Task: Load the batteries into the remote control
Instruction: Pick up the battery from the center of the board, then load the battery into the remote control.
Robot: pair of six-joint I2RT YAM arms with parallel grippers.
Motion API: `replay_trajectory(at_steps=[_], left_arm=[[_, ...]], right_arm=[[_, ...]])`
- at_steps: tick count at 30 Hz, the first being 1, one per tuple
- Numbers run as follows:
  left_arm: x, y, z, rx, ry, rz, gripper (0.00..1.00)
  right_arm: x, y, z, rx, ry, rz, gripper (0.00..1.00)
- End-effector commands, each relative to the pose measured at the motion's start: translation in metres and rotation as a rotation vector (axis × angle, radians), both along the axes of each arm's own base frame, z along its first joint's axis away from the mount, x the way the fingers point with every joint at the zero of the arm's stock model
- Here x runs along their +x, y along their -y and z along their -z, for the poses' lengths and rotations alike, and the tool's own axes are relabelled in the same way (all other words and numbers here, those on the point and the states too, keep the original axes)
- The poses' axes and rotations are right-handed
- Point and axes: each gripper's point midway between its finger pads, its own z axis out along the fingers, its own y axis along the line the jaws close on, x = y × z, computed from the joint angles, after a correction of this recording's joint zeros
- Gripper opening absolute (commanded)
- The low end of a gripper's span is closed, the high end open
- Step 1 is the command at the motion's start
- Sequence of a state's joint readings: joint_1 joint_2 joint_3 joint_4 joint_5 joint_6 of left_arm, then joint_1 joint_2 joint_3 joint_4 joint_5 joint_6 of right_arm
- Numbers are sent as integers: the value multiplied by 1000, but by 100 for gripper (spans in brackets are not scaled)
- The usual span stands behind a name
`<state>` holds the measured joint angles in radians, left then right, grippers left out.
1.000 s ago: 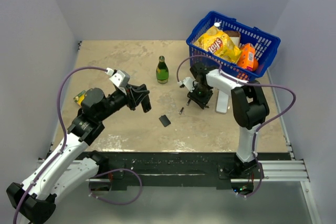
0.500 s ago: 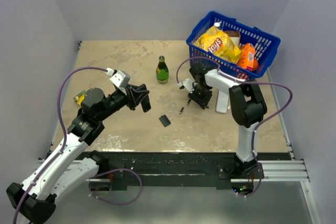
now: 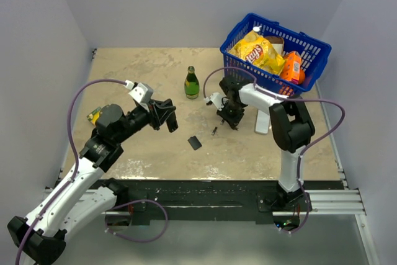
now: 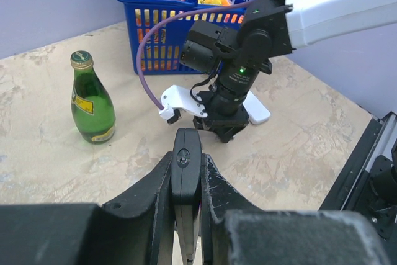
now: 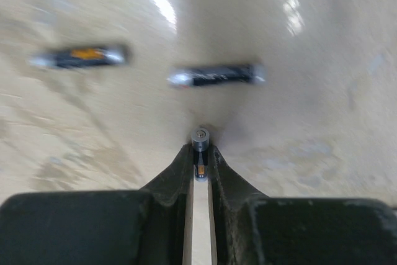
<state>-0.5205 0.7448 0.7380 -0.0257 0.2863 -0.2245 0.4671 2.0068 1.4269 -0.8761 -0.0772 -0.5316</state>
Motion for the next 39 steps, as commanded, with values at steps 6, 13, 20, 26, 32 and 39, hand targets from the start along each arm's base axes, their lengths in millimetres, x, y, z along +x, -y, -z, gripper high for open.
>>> replay_trajectory(at_steps=[6,13,20,26,32,39], left_arm=[[11,1,-19,-74,1,-17,0],[29,0,-10,-125,-71,-40,0],[44,-4,-15,-177,-126,-78,0],[57,-14,-26,-193,-125,-154,0],[60,-16,-12,-276,-167,-117,0],[48,-9,-9,-285,-159,-39,0]], right_arm=[[1,-112,-101,592,289,46,0],[-24,-157,-198,963,512,41,0],[-44,-170,-275,1255,629,62,0],[-69,-181,-309,1442,635,47,0],[-72,-195,-298,1478,624,62,0],[-82,-222,-280,1487,565,20,0]])
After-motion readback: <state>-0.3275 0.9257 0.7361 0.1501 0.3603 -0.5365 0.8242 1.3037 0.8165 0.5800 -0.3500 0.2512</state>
